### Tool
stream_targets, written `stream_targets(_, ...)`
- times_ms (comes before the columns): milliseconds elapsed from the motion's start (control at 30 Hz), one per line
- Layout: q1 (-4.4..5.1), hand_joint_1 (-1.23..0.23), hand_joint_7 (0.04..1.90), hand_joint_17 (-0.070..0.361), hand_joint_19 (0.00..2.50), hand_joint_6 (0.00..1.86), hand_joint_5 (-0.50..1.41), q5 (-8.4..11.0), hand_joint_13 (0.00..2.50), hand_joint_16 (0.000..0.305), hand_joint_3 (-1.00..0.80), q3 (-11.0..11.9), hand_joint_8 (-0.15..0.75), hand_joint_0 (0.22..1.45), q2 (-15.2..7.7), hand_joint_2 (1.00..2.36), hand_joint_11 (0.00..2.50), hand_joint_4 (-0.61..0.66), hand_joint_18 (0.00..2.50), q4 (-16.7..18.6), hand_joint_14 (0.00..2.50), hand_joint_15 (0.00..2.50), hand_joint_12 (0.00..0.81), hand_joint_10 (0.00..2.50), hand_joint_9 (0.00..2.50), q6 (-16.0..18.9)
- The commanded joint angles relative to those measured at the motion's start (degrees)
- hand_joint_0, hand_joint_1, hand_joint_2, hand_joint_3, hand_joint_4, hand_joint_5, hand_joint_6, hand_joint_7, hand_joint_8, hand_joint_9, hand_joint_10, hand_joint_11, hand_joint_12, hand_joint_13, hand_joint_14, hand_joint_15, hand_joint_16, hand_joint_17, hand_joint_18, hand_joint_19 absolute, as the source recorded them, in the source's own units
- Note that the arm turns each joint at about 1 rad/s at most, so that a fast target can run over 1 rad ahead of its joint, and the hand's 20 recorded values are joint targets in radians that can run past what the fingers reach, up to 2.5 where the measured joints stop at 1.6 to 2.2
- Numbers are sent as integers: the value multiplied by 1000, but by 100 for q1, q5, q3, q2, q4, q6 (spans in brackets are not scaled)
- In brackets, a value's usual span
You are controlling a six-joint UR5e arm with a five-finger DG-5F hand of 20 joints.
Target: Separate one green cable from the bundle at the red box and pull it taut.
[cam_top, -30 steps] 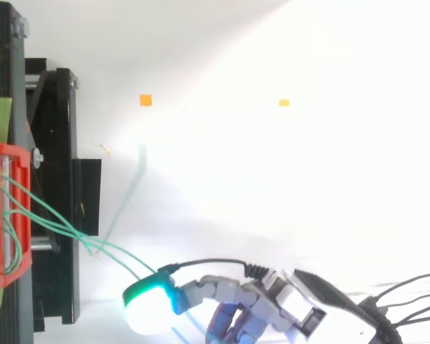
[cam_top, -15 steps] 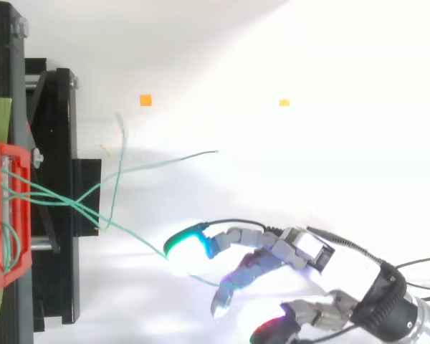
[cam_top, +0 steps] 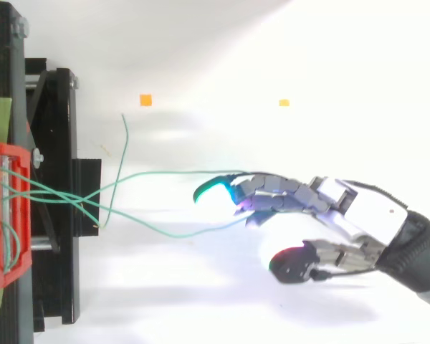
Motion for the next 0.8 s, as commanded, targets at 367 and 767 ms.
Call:
stream_targets(367, -605, -482, 617, 151, 627, 501, -259, -715, 282, 67, -500, -373, 336, 387, 598, 1000, 240, 116, 354, -627, 10, 304, 372, 7, 445, -162)
stream_targets(767, -1053, -475, 616, 147, 633, 501, -258, -1849, 323, 65, -500, 611, 334, 389, 686, 1000, 279, 122, 363, 840, 10, 323, 377, 7, 497, -2702)
